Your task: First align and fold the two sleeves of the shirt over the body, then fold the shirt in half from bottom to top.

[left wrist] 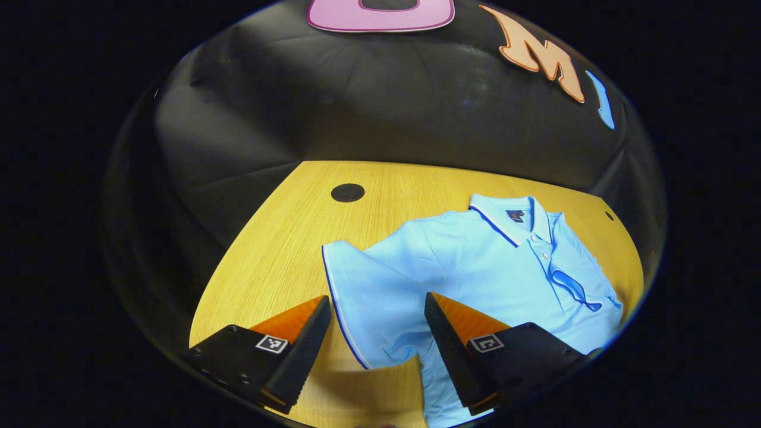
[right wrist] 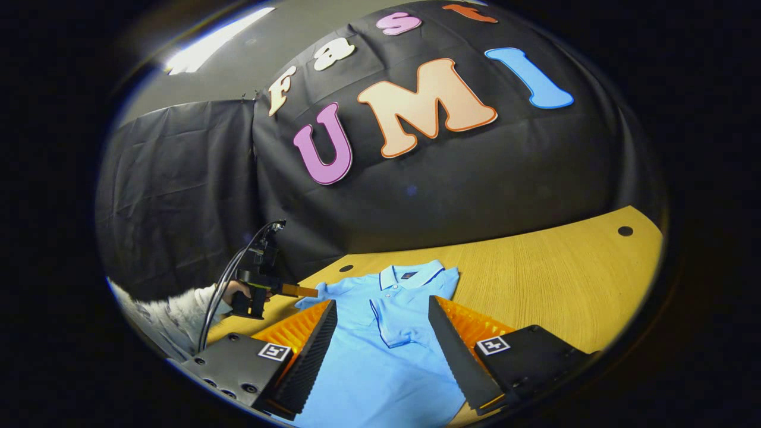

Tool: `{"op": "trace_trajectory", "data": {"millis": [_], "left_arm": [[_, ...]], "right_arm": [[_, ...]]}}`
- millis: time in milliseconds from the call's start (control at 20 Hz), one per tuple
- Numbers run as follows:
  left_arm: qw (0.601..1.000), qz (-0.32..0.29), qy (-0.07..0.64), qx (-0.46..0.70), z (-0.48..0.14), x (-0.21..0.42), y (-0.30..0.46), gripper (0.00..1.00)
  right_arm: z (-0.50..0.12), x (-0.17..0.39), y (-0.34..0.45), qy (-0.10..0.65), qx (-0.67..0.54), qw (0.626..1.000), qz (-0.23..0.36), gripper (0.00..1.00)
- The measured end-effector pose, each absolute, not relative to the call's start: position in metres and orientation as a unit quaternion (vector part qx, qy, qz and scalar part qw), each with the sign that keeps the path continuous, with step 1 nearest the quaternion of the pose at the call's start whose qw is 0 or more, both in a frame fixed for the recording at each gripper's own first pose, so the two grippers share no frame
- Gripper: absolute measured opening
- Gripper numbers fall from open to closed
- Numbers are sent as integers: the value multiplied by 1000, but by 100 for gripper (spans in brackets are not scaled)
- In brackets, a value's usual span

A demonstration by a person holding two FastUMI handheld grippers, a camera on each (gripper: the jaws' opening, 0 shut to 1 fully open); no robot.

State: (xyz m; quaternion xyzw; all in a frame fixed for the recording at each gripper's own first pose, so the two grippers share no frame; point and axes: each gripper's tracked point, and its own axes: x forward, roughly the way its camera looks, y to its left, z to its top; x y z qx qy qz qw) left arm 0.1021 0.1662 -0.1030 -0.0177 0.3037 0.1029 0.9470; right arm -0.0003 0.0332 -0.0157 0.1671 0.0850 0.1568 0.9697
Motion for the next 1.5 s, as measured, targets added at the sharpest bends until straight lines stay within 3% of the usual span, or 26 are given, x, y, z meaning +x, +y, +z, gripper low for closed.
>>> {"op": "trace_trajectory", "data": {"millis": [200,600,650,850,900,950,1150,1250,1500], "left_arm": [[946,100,309,-22,-109,101,166,94],[941,106,321,-9,-116,97,173,82],[941,105,322,-9,-117,96,175,73],[943,94,320,-12,-117,96,171,54],[945,89,315,-17,-116,98,168,54],[945,88,315,-20,-114,99,164,34],[946,89,310,-25,-113,101,160,7],[949,95,299,-32,-111,103,161,0],[961,88,261,-33,-86,110,154,0]], "right_arm": [[-13,0,26,77,169,971,148,97],[-6,-2,19,70,205,966,143,97],[-5,-3,18,68,206,966,143,97],[-3,-3,16,63,199,968,140,97],[-3,-3,17,63,199,968,141,97],[-4,-3,15,63,198,968,142,97],[-4,-4,14,62,193,968,144,97],[-4,-4,14,63,192,969,144,97],[-6,-4,13,65,190,969,144,97]]}}
